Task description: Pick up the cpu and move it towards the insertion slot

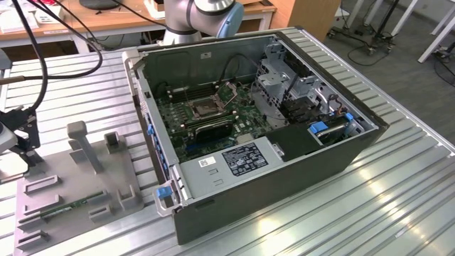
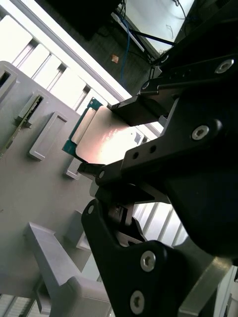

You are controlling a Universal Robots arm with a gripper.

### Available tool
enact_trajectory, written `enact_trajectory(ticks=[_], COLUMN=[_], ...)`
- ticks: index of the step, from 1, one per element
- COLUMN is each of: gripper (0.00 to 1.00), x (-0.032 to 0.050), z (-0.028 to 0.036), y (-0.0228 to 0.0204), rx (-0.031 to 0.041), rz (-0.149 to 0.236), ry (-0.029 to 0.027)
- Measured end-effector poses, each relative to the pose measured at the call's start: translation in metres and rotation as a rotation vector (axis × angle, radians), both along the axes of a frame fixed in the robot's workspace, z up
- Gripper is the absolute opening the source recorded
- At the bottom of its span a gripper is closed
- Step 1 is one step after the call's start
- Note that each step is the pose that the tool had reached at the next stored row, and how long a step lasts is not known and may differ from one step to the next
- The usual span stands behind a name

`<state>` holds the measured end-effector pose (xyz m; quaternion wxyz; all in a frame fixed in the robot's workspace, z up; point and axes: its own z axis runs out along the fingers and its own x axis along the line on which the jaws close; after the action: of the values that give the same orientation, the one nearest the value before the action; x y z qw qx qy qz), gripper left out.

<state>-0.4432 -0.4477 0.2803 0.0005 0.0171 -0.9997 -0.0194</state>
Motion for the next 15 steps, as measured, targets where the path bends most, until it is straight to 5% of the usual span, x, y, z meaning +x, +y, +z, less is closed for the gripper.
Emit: enact_trajectory(ticks=[15], gripper=[0.55], x=[0.0], z=[0.0039], y=[0.0], rx=[0.0], rz=[0.0], ry=[0.0])
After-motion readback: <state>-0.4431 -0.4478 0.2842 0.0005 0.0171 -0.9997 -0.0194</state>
